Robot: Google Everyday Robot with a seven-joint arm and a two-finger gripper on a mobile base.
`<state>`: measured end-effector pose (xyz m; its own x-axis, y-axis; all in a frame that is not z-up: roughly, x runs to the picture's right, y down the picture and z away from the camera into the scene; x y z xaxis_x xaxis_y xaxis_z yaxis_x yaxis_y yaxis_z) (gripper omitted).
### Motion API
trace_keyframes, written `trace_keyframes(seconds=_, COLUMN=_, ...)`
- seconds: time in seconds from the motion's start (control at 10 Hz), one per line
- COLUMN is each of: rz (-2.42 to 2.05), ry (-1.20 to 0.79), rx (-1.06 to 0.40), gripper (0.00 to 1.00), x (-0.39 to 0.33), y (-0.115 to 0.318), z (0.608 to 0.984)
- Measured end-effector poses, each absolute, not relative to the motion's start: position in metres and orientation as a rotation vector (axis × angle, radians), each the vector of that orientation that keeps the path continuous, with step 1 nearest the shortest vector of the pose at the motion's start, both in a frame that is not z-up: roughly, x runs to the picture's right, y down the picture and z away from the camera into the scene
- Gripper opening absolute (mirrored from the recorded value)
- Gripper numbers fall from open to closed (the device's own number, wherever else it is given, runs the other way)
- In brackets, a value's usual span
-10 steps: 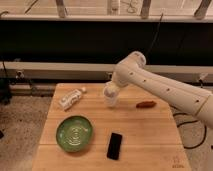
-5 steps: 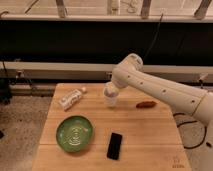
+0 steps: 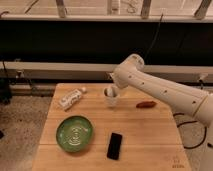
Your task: Place the white sponge in the ceramic cup
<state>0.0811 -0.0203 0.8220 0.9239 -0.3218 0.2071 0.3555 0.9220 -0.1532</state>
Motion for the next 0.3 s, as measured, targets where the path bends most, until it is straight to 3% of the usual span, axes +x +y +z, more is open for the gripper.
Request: trace_keyframes(seconds=0.3, rz=-0.336, ry=-0.177, rx=-0.19, gripper=0.8, x=0.0828, y=-0.021, z=0.8198)
